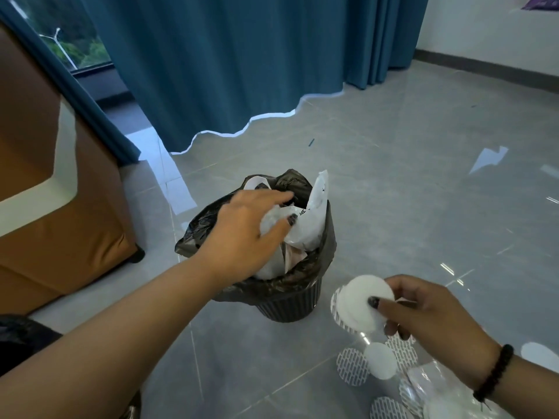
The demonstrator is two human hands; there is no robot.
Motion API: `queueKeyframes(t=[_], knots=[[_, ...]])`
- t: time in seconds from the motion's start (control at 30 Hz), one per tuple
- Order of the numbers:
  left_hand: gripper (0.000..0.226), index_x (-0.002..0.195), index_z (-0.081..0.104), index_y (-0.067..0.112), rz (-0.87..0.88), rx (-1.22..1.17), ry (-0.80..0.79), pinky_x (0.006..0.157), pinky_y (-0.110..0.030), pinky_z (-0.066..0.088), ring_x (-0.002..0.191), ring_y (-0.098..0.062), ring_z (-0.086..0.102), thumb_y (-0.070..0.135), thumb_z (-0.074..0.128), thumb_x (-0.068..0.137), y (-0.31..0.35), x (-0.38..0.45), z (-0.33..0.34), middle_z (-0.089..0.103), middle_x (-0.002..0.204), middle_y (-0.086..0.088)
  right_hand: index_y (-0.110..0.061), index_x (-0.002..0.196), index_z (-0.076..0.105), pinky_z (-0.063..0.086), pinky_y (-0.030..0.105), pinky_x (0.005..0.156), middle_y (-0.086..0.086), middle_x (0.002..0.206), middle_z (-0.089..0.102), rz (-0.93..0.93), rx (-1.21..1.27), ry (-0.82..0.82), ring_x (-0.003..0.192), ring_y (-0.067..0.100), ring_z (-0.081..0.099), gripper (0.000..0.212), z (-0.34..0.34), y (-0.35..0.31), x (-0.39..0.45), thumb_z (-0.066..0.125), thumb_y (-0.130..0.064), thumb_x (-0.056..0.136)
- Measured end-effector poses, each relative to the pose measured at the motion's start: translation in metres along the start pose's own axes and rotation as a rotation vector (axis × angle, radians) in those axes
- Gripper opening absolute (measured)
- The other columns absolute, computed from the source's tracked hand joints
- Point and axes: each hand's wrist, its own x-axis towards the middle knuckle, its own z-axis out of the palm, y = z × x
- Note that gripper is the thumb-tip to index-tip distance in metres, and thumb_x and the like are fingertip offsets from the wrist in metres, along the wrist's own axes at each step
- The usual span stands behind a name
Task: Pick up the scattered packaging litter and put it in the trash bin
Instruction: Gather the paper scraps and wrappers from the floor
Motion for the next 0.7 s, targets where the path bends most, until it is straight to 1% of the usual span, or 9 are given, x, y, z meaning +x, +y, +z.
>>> queueKeyframes(t=[0.1,0.17,0.27,0.37,0.43,0.5,0.53,0.6,0.7], knots=[[0.039,0.117,0.066,0.031,0.075,0.118,-0.176,0.106,-0.043,0.037,0.115,-0.010,0.052,0.046,0.045,0.087,0.001,-0.005,0.010,0.065,0.117,0.009,-0.014,0.085,0.069,0.042,0.017,0.042,-0.001,0.063,0.068,-0.078,0.066,0.115,0.045,0.009,0.056,0.009,-0.006,-0.016,0.008,0.067,-0.006,0.082],[0.040,0.100,0.073,0.027,0.119,0.234,-0.263,0.104,-0.041,0.036,0.104,-0.011,0.055,0.045,0.039,0.087,0.002,-0.011,0.019,0.069,0.099,0.007,-0.016,0.088,0.068,0.042,0.017,0.041,-0.002,0.064,0.068,-0.128,0.119,0.183,0.045,0.010,0.055,0.011,-0.007,-0.025,0.015,0.067,-0.006,0.083],[0.050,0.101,0.072,0.025,0.150,0.331,-0.323,0.102,-0.029,0.022,0.116,-0.011,0.048,0.047,0.029,0.086,0.004,-0.021,0.026,0.068,0.105,0.005,-0.021,0.091,0.065,0.044,0.019,0.043,-0.001,0.072,0.069,-0.236,0.091,0.221,0.048,0.011,0.059,0.017,-0.007,-0.041,0.024,0.067,-0.007,0.082],[0.051,0.099,0.069,0.024,0.168,0.383,-0.325,0.104,-0.031,0.020,0.123,-0.010,0.043,0.052,0.029,0.085,0.005,-0.026,0.023,0.067,0.104,0.007,-0.024,0.092,0.060,0.045,0.016,0.044,-0.002,0.078,0.068,-0.349,0.046,0.225,0.050,0.009,0.062,0.021,-0.005,-0.061,0.030,0.068,-0.008,0.082],[0.048,0.113,0.063,0.025,0.205,0.441,-0.345,0.108,-0.033,0.017,0.130,-0.011,0.038,0.056,0.041,0.084,0.002,-0.030,0.022,0.066,0.111,0.007,-0.026,0.090,0.058,0.045,0.013,0.045,-0.003,0.079,0.066,-0.415,0.036,0.250,0.050,0.007,0.062,0.023,0.001,-0.074,0.035,0.067,-0.007,0.082],[0.062,0.139,0.043,0.025,0.232,0.482,-0.353,0.110,-0.035,0.015,0.134,-0.016,0.034,0.049,0.054,0.084,-0.001,-0.035,0.025,0.061,0.126,0.003,-0.025,0.092,0.055,0.044,0.011,0.045,-0.002,0.083,0.066,-0.464,0.034,0.297,0.054,0.009,0.062,0.024,0.007,-0.082,0.041,0.067,-0.007,0.083],[0.068,0.144,0.034,0.024,0.240,0.485,-0.349,0.111,-0.036,0.016,0.134,-0.017,0.035,0.043,0.058,0.085,-0.003,-0.037,0.028,0.058,0.129,0.001,-0.025,0.094,0.054,0.043,0.010,0.045,-0.001,0.085,0.066,-0.480,0.037,0.320,0.057,0.011,0.063,0.024,0.010,-0.085,0.044,0.067,-0.007,0.084],[0.064,0.144,0.031,0.024,0.257,0.461,-0.348,0.112,-0.037,0.014,0.130,-0.017,0.039,0.033,0.060,0.087,-0.005,-0.038,0.029,0.057,0.130,-0.001,-0.027,0.096,0.052,0.043,0.010,0.046,0.001,0.089,0.066,-0.508,0.028,0.347,0.064,0.017,0.064,0.026,0.017,-0.088,0.051,0.066,-0.009,0.084],[0.051,0.136,0.039,0.028,0.264,0.431,-0.421,0.114,-0.033,0.004,0.125,-0.012,0.040,0.023,0.057,0.088,-0.012,-0.039,0.023,0.054,0.128,0.003,-0.030,0.098,0.052,0.047,0.013,0.050,-0.005,0.090,0.068,-0.527,-0.053,0.331,0.064,0.011,0.067,0.025,0.024,-0.087,0.061,0.065,-0.012,0.085]])
